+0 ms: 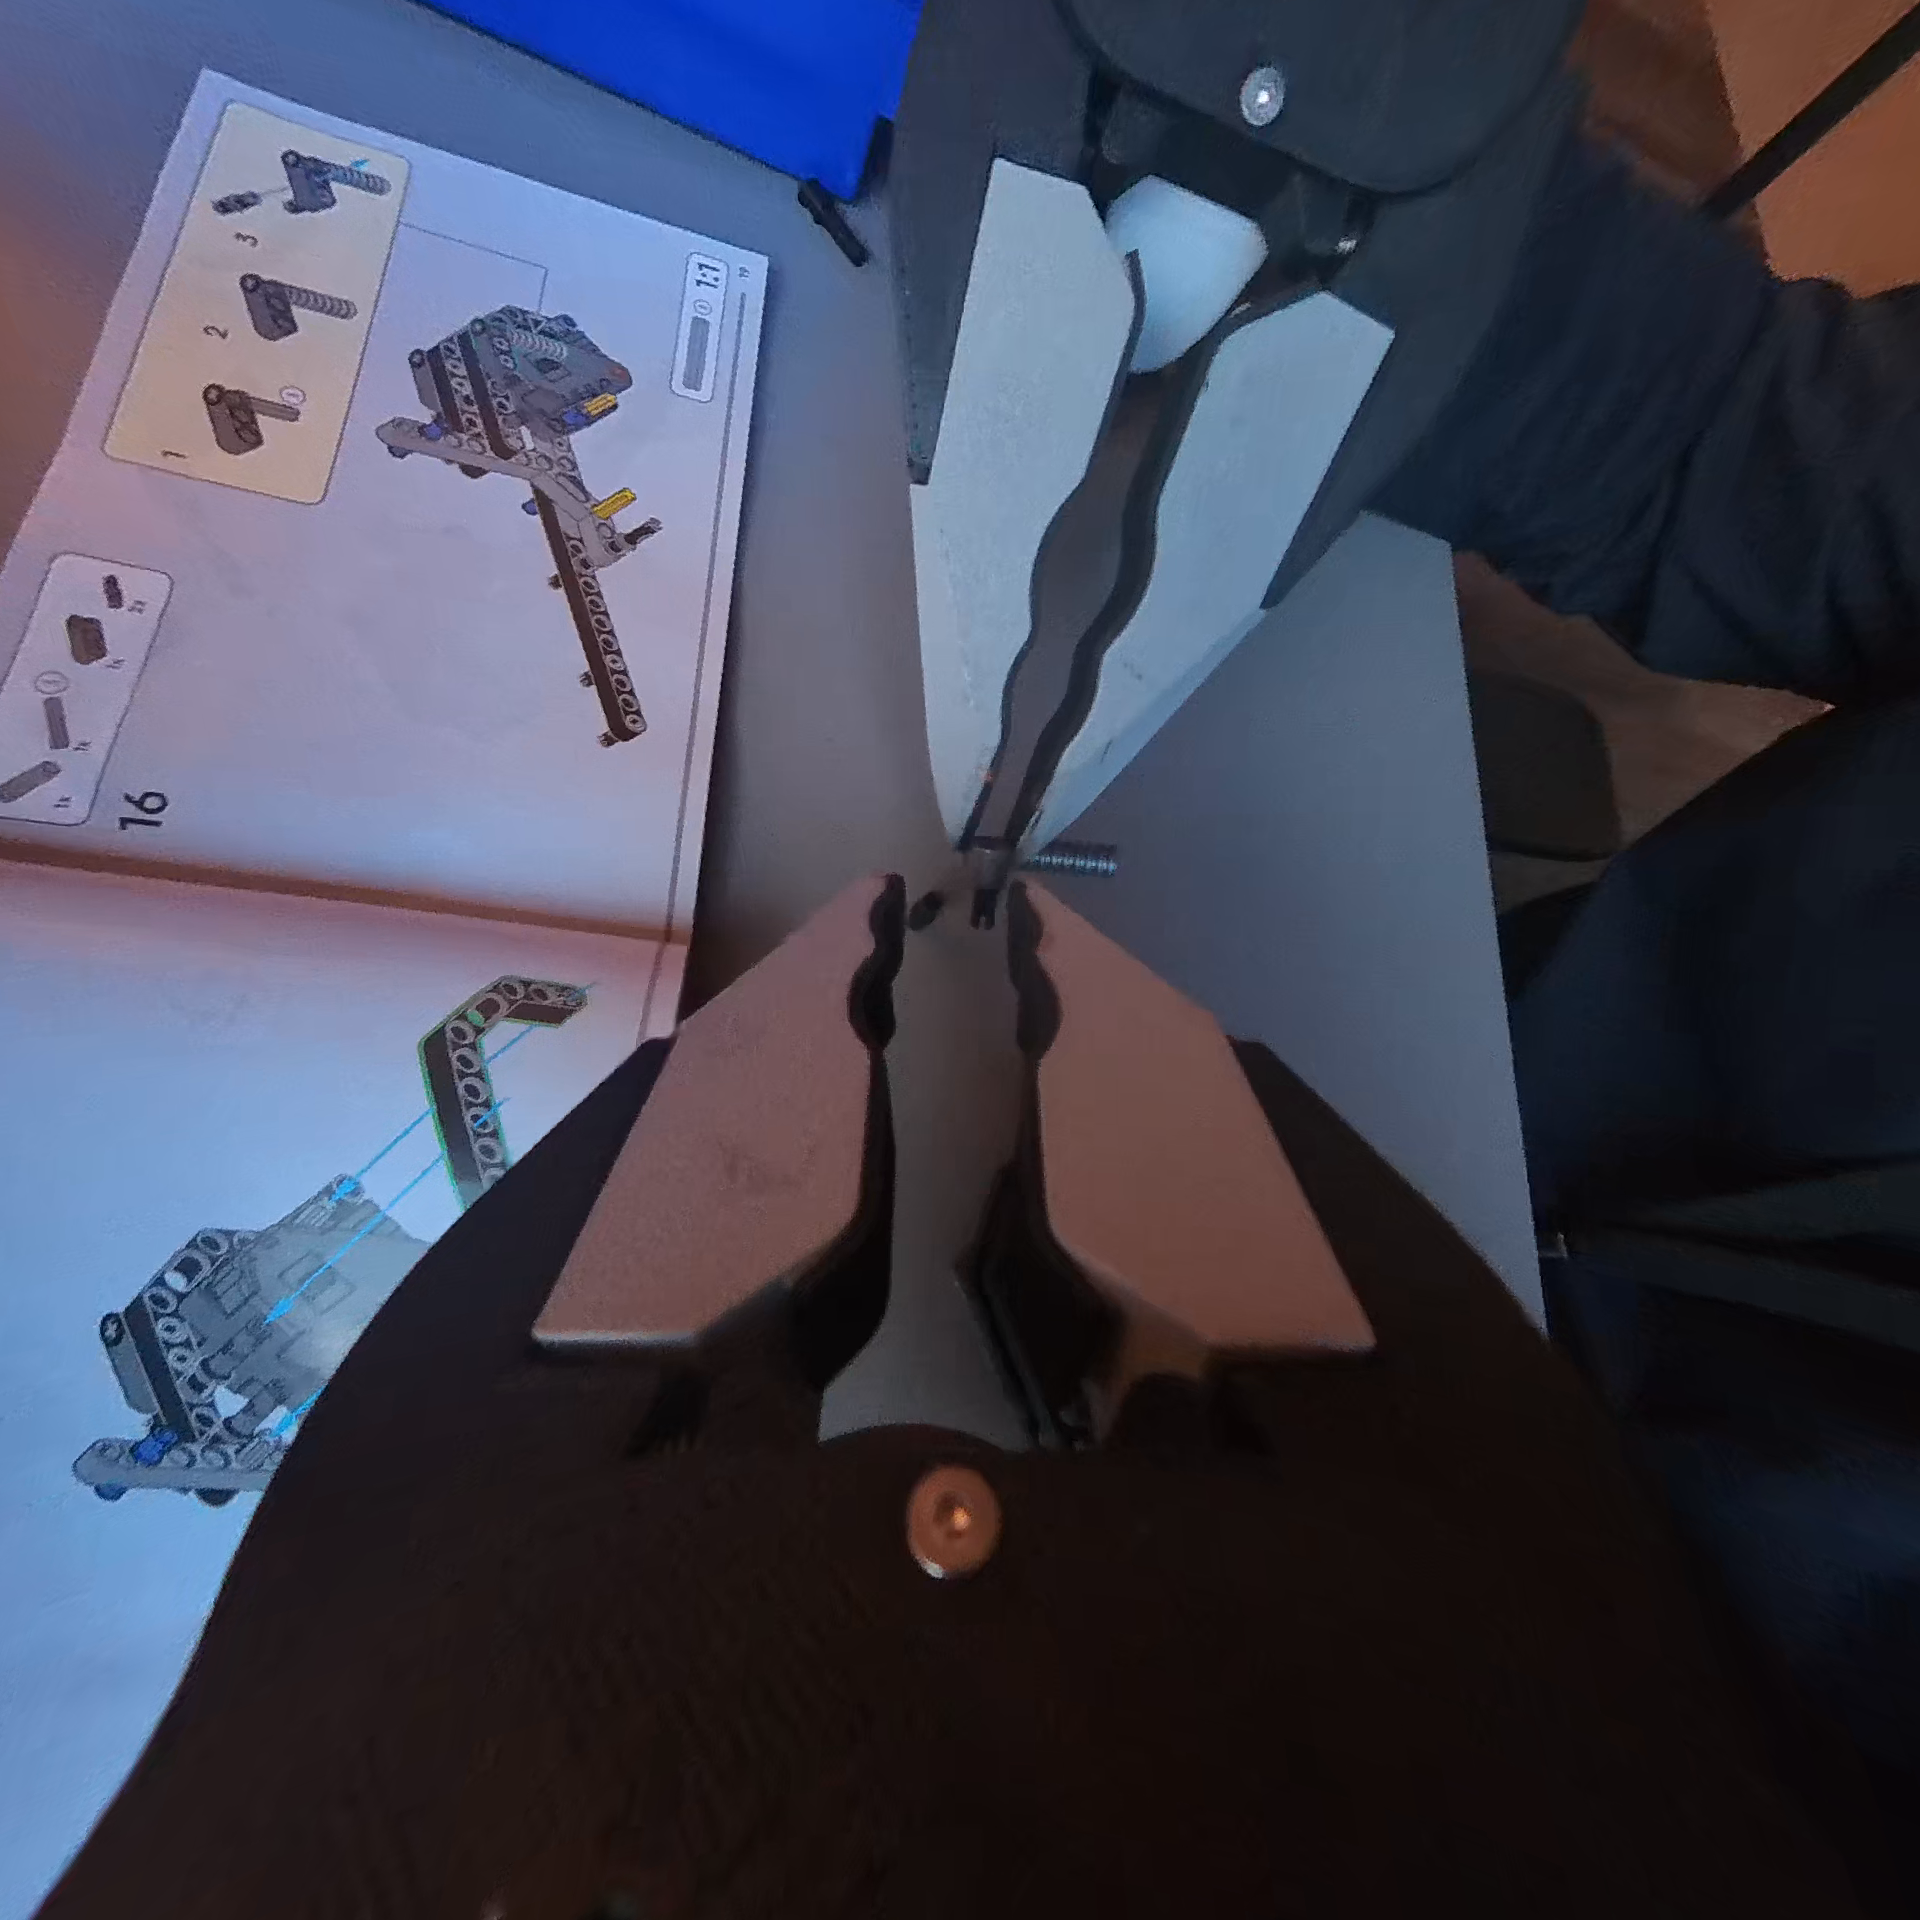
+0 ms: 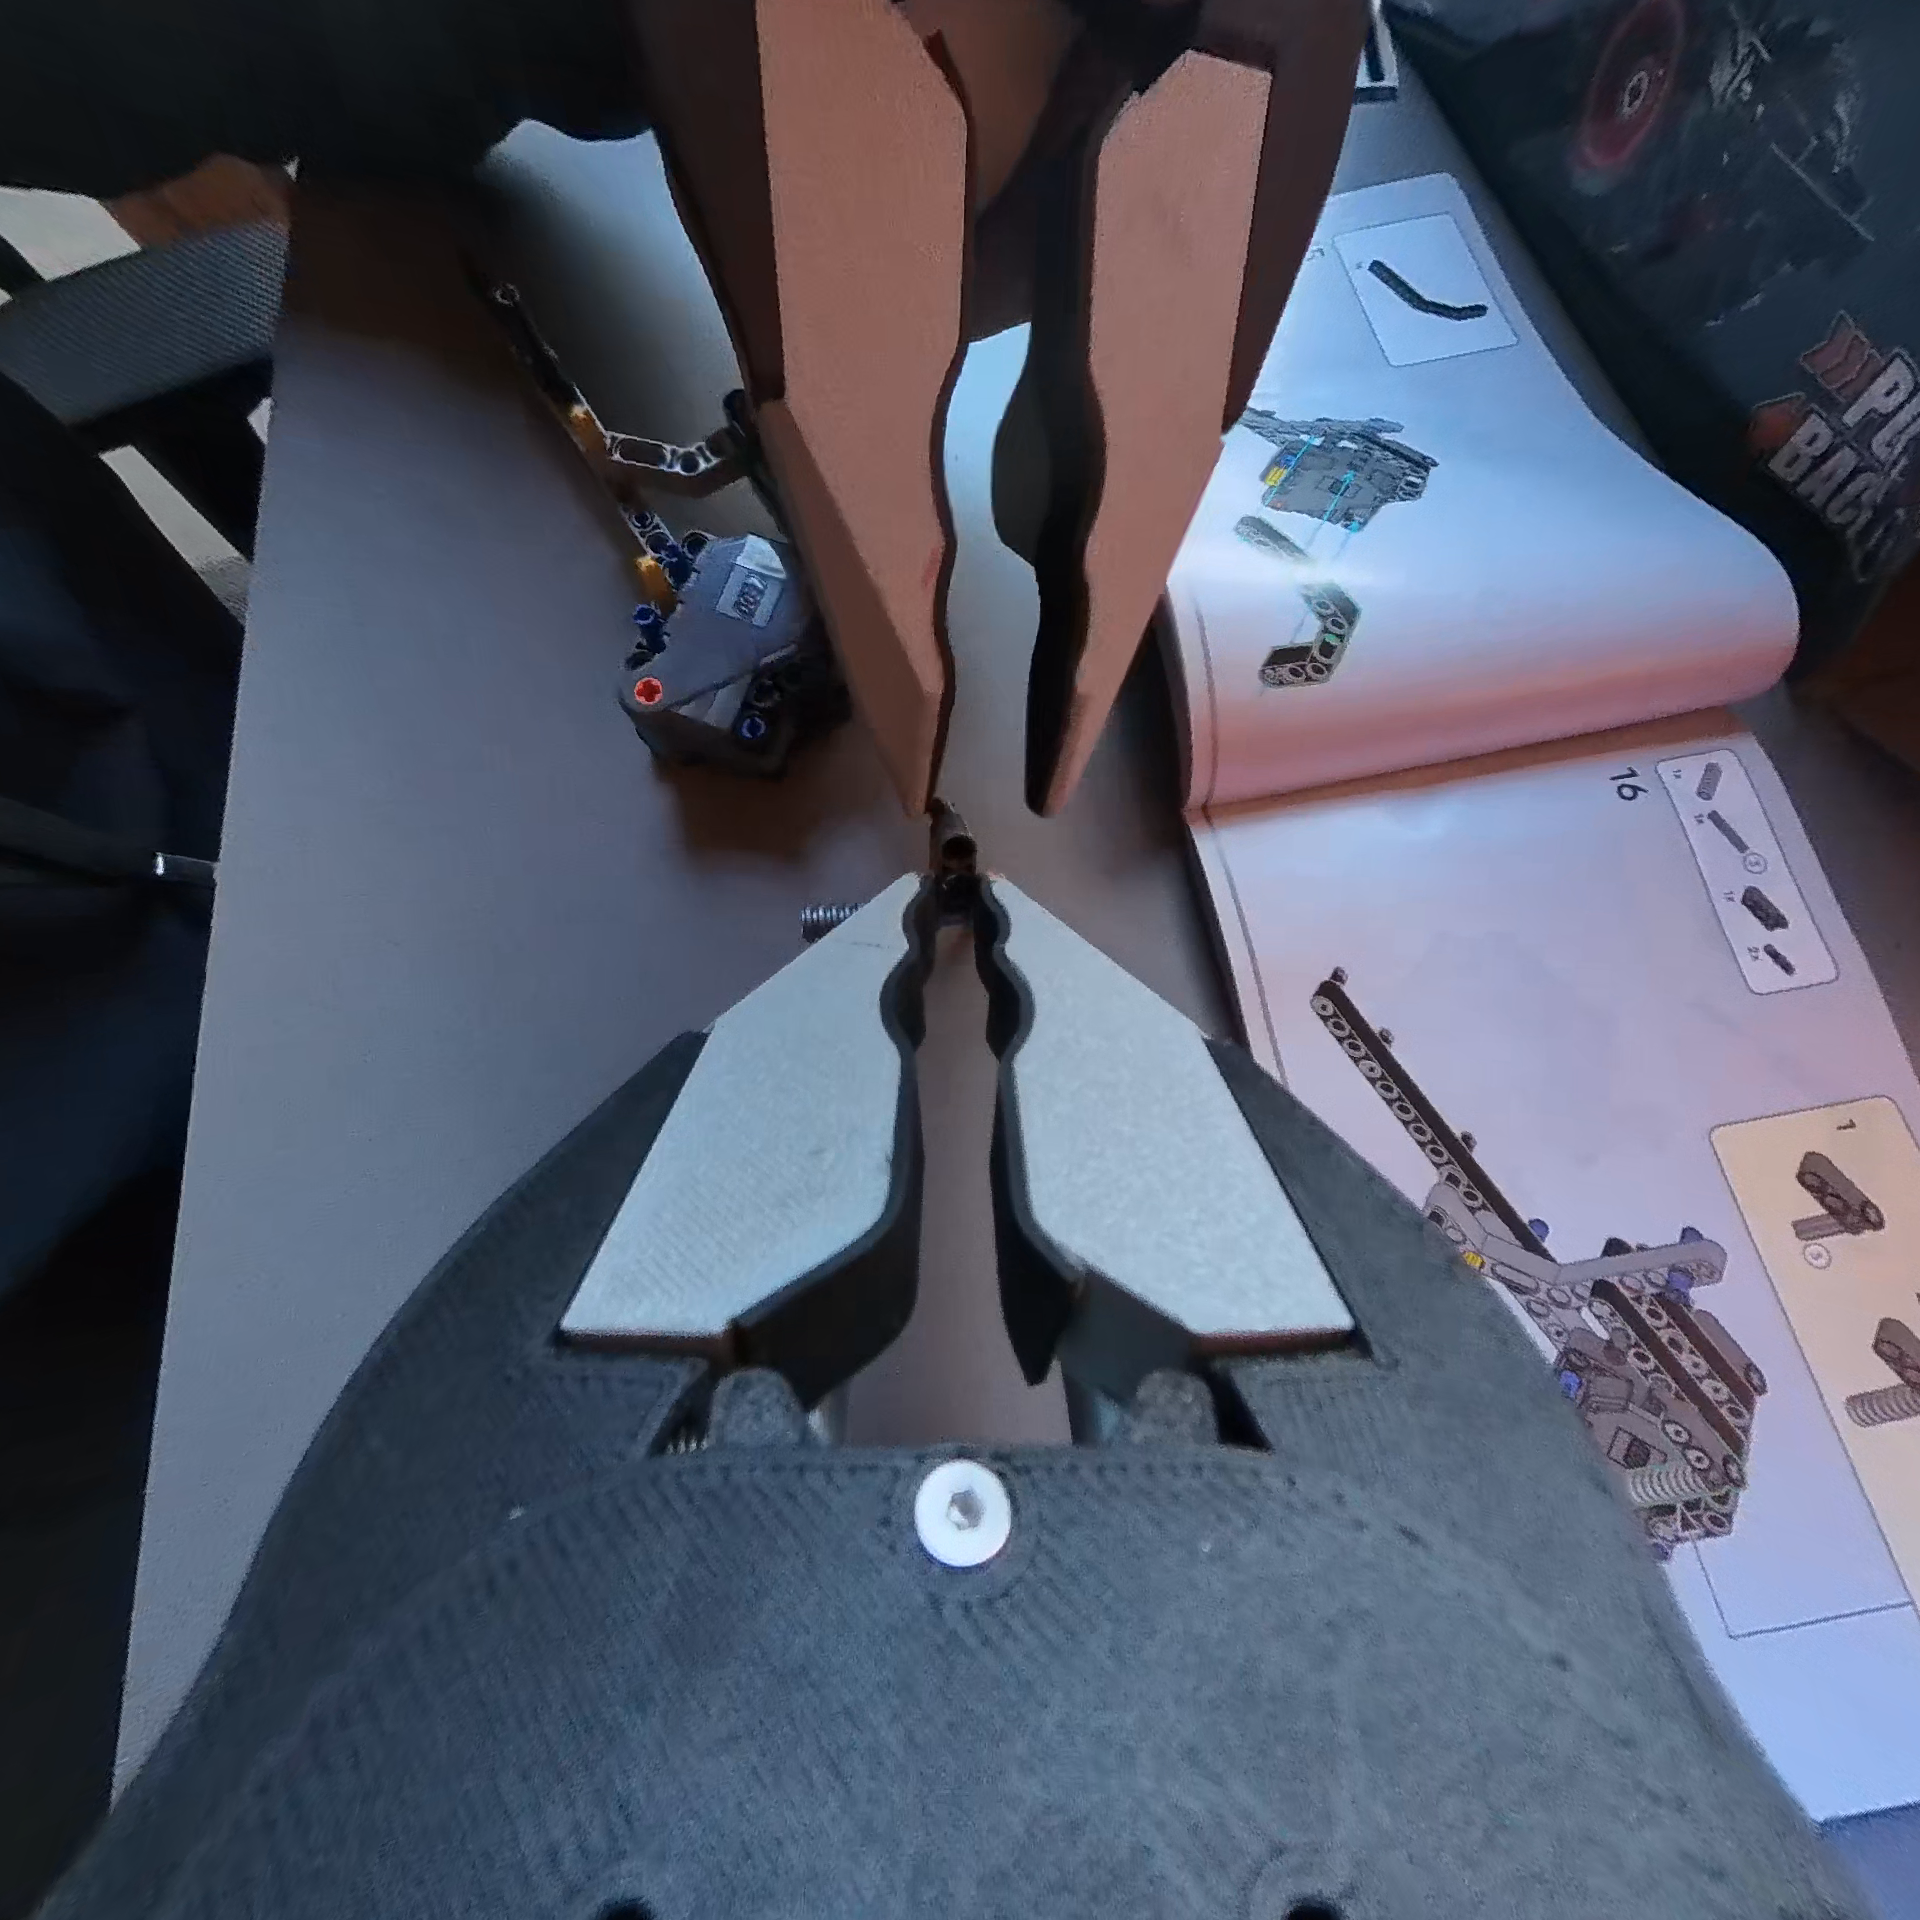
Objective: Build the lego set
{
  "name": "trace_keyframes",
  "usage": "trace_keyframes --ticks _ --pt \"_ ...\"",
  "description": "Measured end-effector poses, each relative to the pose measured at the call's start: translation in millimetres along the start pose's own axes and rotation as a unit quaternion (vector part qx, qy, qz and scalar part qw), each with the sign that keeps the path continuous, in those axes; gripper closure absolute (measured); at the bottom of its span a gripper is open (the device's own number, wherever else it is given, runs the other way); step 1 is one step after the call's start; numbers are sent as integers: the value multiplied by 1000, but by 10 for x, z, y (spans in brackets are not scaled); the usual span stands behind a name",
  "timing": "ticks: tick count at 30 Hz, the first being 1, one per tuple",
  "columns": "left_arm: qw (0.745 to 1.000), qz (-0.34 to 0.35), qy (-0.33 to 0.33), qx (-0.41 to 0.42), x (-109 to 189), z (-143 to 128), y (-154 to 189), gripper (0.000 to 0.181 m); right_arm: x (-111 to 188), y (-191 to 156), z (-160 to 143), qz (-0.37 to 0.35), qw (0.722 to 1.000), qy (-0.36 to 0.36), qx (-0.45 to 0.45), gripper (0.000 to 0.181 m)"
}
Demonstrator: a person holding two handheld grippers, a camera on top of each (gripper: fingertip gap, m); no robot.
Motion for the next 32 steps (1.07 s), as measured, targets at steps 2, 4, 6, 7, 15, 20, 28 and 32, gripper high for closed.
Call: trace_keyframes --ticks 2,4,6,7,15,20,28,32 --pt "1000 3 -9 -9 -38 -22 21 164 -8 5 -5 -8 1000 -7 3 177" --pt "1000 8 -16 -19 -89 -39 24 167 -26 -1 -14 -12 1000 -16 8 177" --pt "999 15 -13 -32 -108 -29 23 169 -42 -1 -31 -17 999 -27 13 177" --pt "999 21 -8 -35 -105 -12 18 167 -49 5 -48 -22 999 -35 16 177" --pt "998 18 4 -63 -102 13 66 181 -52 13 -42 -37 998 -44 29 177" --pt "998 18 -12 -59 -127 -27 69 181 -69 2 -49 -40 997 -53 38 177" --pt "998 15 -29 -54 -93 -64 42 175 -71 6 -48 -43 997 -53 42 177" --pt "997 14 -40 -58 -133 -97 68 173 -20 -32 -9 -40 997 -42 49 178"
Point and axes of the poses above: each gripper's, where its closed fingertips meet, x back along the fingers, z out of its top, y = z × x across the jaws, the point moved 2 cm from there along x, back along the fingers, and after that the axes turned 2 degrees about x, right-handed, at the moved point
